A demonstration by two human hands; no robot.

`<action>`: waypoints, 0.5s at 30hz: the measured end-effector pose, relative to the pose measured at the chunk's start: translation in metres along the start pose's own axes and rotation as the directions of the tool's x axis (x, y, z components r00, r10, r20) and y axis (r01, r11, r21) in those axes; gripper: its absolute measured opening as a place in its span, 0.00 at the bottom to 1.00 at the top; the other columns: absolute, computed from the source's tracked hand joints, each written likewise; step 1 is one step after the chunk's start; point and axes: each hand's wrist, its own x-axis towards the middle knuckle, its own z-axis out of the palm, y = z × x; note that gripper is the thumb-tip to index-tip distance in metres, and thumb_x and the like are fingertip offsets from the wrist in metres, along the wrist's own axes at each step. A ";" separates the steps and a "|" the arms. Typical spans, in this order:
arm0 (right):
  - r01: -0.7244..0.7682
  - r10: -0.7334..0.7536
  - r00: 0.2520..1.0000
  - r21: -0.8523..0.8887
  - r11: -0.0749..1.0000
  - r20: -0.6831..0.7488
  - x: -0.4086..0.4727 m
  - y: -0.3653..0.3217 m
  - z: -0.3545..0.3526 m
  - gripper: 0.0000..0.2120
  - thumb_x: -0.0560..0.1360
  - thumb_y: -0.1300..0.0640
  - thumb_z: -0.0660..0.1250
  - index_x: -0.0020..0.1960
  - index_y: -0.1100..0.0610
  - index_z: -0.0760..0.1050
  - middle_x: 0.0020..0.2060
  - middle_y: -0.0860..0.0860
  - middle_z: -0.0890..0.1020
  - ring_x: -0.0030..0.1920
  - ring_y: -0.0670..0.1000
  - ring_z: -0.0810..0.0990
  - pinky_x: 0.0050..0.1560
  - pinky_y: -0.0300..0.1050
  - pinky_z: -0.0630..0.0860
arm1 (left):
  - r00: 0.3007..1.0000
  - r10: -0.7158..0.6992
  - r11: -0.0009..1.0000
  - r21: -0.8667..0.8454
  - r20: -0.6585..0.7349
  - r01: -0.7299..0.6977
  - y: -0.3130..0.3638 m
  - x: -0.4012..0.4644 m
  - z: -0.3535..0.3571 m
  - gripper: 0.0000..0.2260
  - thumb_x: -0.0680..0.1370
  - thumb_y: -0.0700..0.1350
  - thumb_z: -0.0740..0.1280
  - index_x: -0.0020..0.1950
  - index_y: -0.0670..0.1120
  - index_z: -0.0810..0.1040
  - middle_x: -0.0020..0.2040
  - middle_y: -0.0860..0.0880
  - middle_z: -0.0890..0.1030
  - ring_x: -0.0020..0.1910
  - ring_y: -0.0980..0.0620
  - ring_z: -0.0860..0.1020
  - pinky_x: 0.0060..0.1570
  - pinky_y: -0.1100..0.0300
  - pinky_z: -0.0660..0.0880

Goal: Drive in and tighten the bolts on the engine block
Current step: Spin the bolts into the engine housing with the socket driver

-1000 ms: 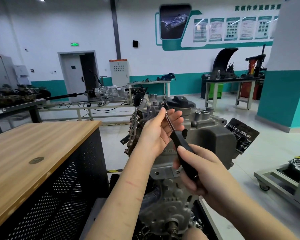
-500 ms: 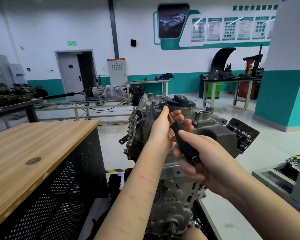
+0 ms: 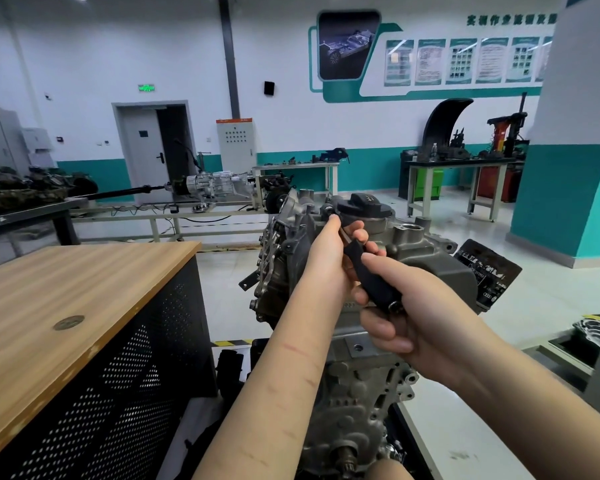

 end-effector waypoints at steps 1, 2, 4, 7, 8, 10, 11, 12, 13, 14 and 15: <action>0.000 0.000 1.000 0.003 1.000 0.000 0.000 0.000 0.001 0.11 0.78 0.56 0.58 0.40 0.61 0.68 0.26 0.52 0.72 0.16 0.45 0.63 0.16 0.29 0.54 | 1.000 -0.004 1.000 -0.002 0.001 0.004 0.000 0.000 0.000 0.21 0.82 0.54 0.52 0.35 0.43 0.69 0.17 0.52 0.68 0.13 0.54 0.66 0.19 0.70 0.69; -0.001 0.001 1.000 0.009 1.000 -0.001 -0.001 0.000 0.001 0.11 0.78 0.56 0.58 0.40 0.60 0.68 0.26 0.52 0.72 0.16 0.45 0.63 0.16 0.29 0.54 | 1.000 -0.005 1.000 -0.004 0.001 0.005 0.001 0.000 0.000 0.21 0.82 0.53 0.52 0.35 0.43 0.69 0.17 0.52 0.68 0.13 0.54 0.66 0.19 0.70 0.68; -0.005 0.005 1.000 0.020 1.000 -0.004 -0.001 -0.002 0.002 0.10 0.78 0.55 0.58 0.41 0.60 0.68 0.26 0.51 0.72 0.16 0.45 0.63 0.16 0.29 0.55 | 1.000 -0.006 1.000 -0.012 0.000 0.006 0.002 0.000 0.001 0.21 0.82 0.53 0.52 0.35 0.43 0.69 0.17 0.52 0.68 0.13 0.54 0.66 0.19 0.71 0.68; -0.005 0.006 1.000 0.022 1.000 -0.005 0.000 -0.003 0.002 0.10 0.78 0.55 0.58 0.41 0.60 0.68 0.26 0.51 0.72 0.16 0.45 0.63 0.16 0.29 0.55 | 1.000 -0.010 1.000 -0.028 0.005 0.010 0.003 0.001 0.001 0.21 0.82 0.53 0.52 0.35 0.43 0.69 0.17 0.52 0.68 0.13 0.54 0.66 0.19 0.72 0.67; -0.004 0.004 1.000 0.019 1.000 -0.004 0.000 -0.003 0.002 0.10 0.78 0.55 0.58 0.41 0.60 0.68 0.26 0.51 0.72 0.16 0.45 0.63 0.16 0.29 0.55 | 1.000 -0.012 0.999 -0.029 0.008 0.012 0.003 0.001 0.001 0.21 0.82 0.53 0.52 0.35 0.43 0.69 0.17 0.52 0.68 0.13 0.54 0.66 0.19 0.72 0.67; -0.004 0.004 1.000 0.011 1.000 -0.004 0.000 -0.003 0.003 0.10 0.78 0.56 0.58 0.41 0.60 0.67 0.27 0.52 0.72 0.16 0.45 0.63 0.16 0.29 0.55 | 1.000 -0.012 0.999 -0.033 0.012 0.013 0.003 0.000 0.001 0.21 0.82 0.53 0.52 0.35 0.43 0.69 0.17 0.52 0.68 0.13 0.54 0.66 0.19 0.72 0.67; -0.007 0.007 1.000 0.010 1.000 -0.003 0.000 -0.003 0.002 0.09 0.78 0.56 0.58 0.42 0.60 0.67 0.27 0.52 0.72 0.16 0.45 0.63 0.16 0.29 0.55 | 1.000 -0.014 0.999 -0.035 0.011 0.015 0.003 -0.001 0.002 0.21 0.82 0.53 0.52 0.35 0.43 0.69 0.17 0.52 0.68 0.13 0.54 0.66 0.19 0.72 0.67; -0.011 0.011 1.000 0.012 1.000 -0.003 0.000 -0.003 0.002 0.09 0.78 0.56 0.58 0.42 0.60 0.67 0.27 0.52 0.72 0.16 0.45 0.63 0.15 0.29 0.55 | 1.000 -0.018 0.999 -0.041 0.007 0.018 0.003 -0.002 0.003 0.21 0.82 0.53 0.52 0.35 0.43 0.69 0.17 0.52 0.68 0.13 0.54 0.66 0.18 0.71 0.67; -0.013 0.013 1.000 0.015 1.000 -0.003 0.000 -0.003 0.003 0.09 0.78 0.56 0.58 0.42 0.60 0.67 0.27 0.52 0.72 0.16 0.45 0.63 0.15 0.29 0.55 | 1.000 -0.022 0.999 -0.049 0.004 0.022 0.003 -0.002 0.003 0.21 0.82 0.53 0.52 0.35 0.43 0.69 0.17 0.52 0.68 0.13 0.54 0.66 0.18 0.72 0.67; -0.015 0.015 1.000 0.019 1.000 -0.003 0.000 -0.004 0.003 0.10 0.78 0.56 0.58 0.41 0.60 0.67 0.27 0.52 0.72 0.16 0.45 0.63 0.15 0.29 0.55 | 1.000 -0.025 0.998 -0.057 0.004 0.025 0.004 -0.002 0.003 0.21 0.82 0.53 0.52 0.35 0.43 0.68 0.17 0.52 0.68 0.13 0.54 0.66 0.18 0.72 0.66; -0.016 0.016 1.000 0.025 1.000 -0.001 0.001 -0.005 0.003 0.10 0.78 0.55 0.58 0.41 0.60 0.67 0.27 0.52 0.72 0.16 0.44 0.63 0.15 0.29 0.55 | 1.000 -0.026 0.998 -0.062 0.004 0.027 0.004 -0.002 0.004 0.21 0.82 0.53 0.52 0.35 0.43 0.68 0.17 0.52 0.68 0.13 0.54 0.66 0.18 0.73 0.65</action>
